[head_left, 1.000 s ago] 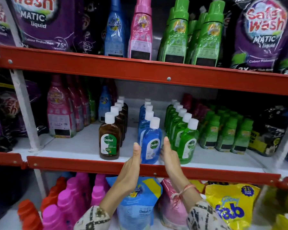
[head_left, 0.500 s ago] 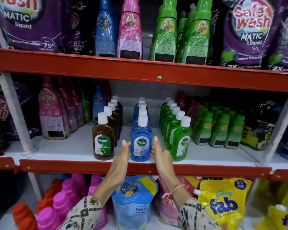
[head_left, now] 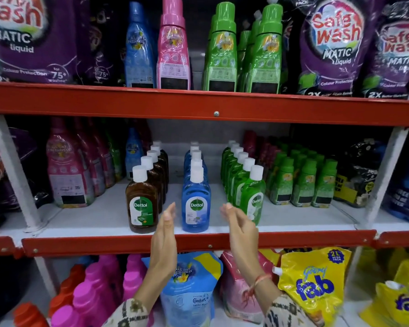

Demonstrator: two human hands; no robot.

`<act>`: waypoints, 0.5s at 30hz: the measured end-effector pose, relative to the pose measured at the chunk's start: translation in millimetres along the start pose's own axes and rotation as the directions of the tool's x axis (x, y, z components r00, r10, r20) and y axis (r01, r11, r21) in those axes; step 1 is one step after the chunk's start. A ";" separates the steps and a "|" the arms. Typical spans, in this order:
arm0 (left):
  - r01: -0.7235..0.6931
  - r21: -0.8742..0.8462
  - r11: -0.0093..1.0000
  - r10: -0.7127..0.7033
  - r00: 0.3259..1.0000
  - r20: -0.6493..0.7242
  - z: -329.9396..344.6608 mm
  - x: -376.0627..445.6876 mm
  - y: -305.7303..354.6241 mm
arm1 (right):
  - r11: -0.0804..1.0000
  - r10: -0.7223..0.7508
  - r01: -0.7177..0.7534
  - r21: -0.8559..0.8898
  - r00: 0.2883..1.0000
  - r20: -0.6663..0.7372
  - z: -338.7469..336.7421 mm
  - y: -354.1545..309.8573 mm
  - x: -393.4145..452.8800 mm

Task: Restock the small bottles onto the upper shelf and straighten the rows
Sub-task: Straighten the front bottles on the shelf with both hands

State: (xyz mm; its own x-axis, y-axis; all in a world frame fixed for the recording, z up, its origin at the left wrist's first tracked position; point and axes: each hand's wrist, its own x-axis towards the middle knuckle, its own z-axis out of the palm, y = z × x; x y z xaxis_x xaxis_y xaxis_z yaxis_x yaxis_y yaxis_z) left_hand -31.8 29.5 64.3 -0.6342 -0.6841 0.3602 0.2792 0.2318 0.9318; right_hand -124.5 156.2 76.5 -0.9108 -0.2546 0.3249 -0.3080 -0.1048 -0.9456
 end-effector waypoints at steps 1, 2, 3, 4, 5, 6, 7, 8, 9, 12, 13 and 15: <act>-0.059 -0.022 0.998 0.057 0.995 -0.082 3.4 -3.4 0.1 | 0.999 -0.040 0.041 0.012 0.994 -0.103 -8.1 -1.0 -0.9; -0.108 -0.046 0.993 0.100 0.983 -0.156 8.5 -6.6 2.4 | 0.996 -0.078 0.085 0.023 0.973 -0.217 -17.8 -3.3 -0.3; -0.138 -0.069 0.988 0.122 0.972 -0.199 15.7 -9.4 5.9 | 0.993 -0.095 0.112 0.039 0.945 -0.314 -28.3 -7.8 1.9; -0.146 -0.092 0.985 0.125 0.971 -0.204 25.5 -11.2 9.4 | 0.993 -0.079 0.107 0.054 0.925 -0.371 -39.2 -11.5 6.8; -0.134 -0.110 0.985 0.113 0.978 -0.176 37.3 -11.3 12.8 | 0.996 -0.045 0.073 0.057 0.920 -0.388 -49.2 -12.5 14.1; -0.095 -0.124 0.988 0.080 0.989 -0.122 50.7 -10.6 15.7 | 0.999 0.012 0.004 0.044 0.932 -0.361 -59.2 -11.4 23.2; -0.031 -0.131 0.991 0.024 0.998 -0.053 64.8 -9.1 17.9 | 0.997 0.077 -0.077 0.012 0.952 -0.296 -67.5 -10.2 32.8; 0.048 -0.124 0.991 -0.045 0.999 0.025 79.0 -7.6 18.7 | 0.988 0.137 -0.147 -0.036 0.968 -0.210 -74.9 -7.7 42.1; 0.119 -0.101 0.988 -0.108 0.988 0.108 91.8 -6.3 19.2 | 0.978 0.184 -0.194 -0.076 0.975 -0.123 -80.6 -8.2 49.1; 0.234 0.029 0.972 -0.233 0.937 0.261 119.9 -3.9 21.1 | 0.967 0.238 -0.229 -0.112 0.968 0.076 -86.0 -11.2 61.4; 0.253 0.044 0.966 -0.256 0.928 0.271 125.7 -3.7 22.7 | 0.968 0.239 -0.226 -0.111 0.964 0.115 -85.1 -11.4 63.2; 0.281 0.039 0.959 -0.281 0.927 0.246 134.0 -5.0 28.6 | 0.963 0.252 -0.237 -0.126 0.960 0.122 -83.9 -7.9 63.7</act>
State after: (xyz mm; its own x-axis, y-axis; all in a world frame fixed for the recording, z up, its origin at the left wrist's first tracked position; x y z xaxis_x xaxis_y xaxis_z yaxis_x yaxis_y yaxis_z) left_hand -117.3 132.2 95.0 -0.8444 -0.5294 0.0827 0.0615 0.0576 0.9964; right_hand -203.1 221.5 103.2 -0.9185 -0.3881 0.0759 -0.1158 0.0805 -0.9900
